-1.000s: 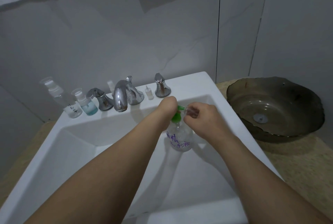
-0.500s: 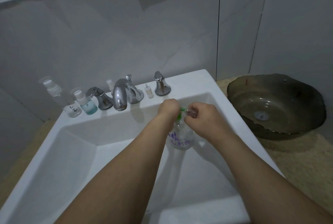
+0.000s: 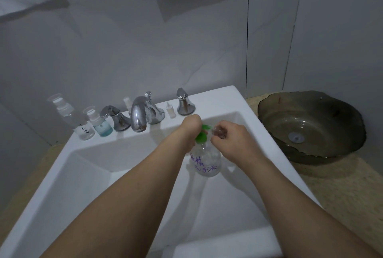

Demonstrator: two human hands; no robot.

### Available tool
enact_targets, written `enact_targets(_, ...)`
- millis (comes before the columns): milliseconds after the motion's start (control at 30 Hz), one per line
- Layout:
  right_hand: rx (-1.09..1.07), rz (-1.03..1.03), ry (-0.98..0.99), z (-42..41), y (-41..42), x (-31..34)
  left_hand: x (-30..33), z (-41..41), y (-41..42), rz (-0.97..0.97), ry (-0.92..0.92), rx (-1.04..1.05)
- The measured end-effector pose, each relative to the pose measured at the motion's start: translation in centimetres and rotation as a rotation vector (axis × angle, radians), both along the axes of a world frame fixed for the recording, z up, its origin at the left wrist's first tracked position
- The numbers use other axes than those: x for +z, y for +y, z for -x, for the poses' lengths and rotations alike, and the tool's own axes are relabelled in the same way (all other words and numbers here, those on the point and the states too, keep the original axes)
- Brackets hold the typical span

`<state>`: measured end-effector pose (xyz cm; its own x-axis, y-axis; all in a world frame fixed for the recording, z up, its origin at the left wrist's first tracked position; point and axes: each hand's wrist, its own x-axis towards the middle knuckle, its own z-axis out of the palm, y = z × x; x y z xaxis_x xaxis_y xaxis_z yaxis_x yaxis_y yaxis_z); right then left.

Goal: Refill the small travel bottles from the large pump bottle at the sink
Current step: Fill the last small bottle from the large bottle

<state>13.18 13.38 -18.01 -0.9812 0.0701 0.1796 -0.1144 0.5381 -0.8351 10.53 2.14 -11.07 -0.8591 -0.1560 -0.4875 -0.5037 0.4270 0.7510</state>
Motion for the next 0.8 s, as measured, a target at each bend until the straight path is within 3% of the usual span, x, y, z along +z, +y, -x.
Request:
enact_targets(267,-0.013,-0.017,0.007,0.0,0.0,0.0,-0.2,0.6,0.2,0.094,0.014,-0.057)
enact_targets(500,-0.009,-0.047,-0.008,0.3,-0.1,-0.3,-2.2,1.7,0.8,0.359,0.120,-0.132)
enact_targets(667,-0.001,-0.071,0.001,0.3,-0.1,-0.1,-2.8,1.9,-0.2,0.053,0.147,-0.042)
enact_targets(800,0.000,-0.049,0.011,0.2,-0.1,0.0,-1.8,1.6,-0.2,0.000,0.072,0.006)
